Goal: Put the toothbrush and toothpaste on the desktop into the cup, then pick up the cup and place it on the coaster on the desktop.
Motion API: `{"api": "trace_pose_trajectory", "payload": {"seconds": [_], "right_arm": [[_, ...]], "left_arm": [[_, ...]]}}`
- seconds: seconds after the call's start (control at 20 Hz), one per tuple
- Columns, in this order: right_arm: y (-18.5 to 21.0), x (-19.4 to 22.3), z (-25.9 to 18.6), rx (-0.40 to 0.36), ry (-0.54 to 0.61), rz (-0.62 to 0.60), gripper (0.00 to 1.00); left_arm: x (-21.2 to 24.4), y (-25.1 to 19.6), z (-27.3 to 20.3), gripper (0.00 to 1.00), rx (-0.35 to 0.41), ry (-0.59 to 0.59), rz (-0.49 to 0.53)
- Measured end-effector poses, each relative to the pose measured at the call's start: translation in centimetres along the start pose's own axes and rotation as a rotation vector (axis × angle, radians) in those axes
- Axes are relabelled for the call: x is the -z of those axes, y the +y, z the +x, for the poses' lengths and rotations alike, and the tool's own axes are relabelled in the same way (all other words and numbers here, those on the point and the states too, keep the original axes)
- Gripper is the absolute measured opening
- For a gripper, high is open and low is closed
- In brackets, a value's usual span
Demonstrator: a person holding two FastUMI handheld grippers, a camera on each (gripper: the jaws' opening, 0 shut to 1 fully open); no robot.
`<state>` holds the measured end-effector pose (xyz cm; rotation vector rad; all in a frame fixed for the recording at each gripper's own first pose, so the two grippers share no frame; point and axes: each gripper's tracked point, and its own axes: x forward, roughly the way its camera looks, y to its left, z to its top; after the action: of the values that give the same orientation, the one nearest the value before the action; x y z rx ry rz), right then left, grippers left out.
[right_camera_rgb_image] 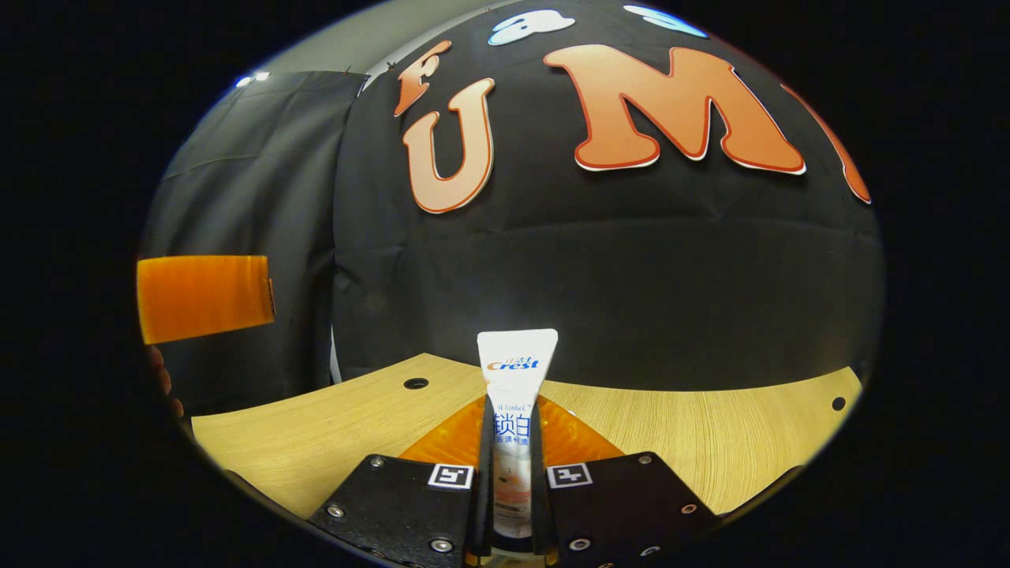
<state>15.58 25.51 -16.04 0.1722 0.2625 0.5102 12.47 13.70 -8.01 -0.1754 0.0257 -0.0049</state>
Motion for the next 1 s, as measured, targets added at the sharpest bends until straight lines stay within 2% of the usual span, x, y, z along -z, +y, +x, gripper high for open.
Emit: {"api": "trace_pose_trajectory", "payload": {"seconds": [0.2, 0.4, 0.55, 0.7, 0.8, 1.0], "right_arm": [[-0.4, 0.9, -1.1, 0.029, 0.026, -0.083, 0.24], [-1.7, 1.1, -2.6, 0.059, 0.052, -0.073, 0.27], [-2.3, 0.0, -4.3, 0.062, 0.045, -0.049, 0.30], [-3.2, -2.2, -6.1, 0.092, 0.013, -0.098, 0.36], [-3.7, -3.9, -7.5, 0.105, -0.016, -0.103, 0.36], [-5.8, -6.7, -10.7, 0.147, -0.060, -0.105, 0.58]], "left_arm": [[1.0, 0.0, 0.3, 0.95, -0.010, 0.035, -0.012], [1.9, -1.0, -0.5, 0.95, 0.009, 0.078, -0.023], [2.6, -2.1, -0.6, 0.95, 0.014, 0.113, -0.021], [2.6, -3.4, -0.6, 0.95, 0.027, 0.133, 0.003], [2.7, -4.2, -0.6, 0.95, 0.030, 0.154, 0.013], [5.2, -5.8, 0.1, 0.95, 0.052, 0.257, 0.011]]}}
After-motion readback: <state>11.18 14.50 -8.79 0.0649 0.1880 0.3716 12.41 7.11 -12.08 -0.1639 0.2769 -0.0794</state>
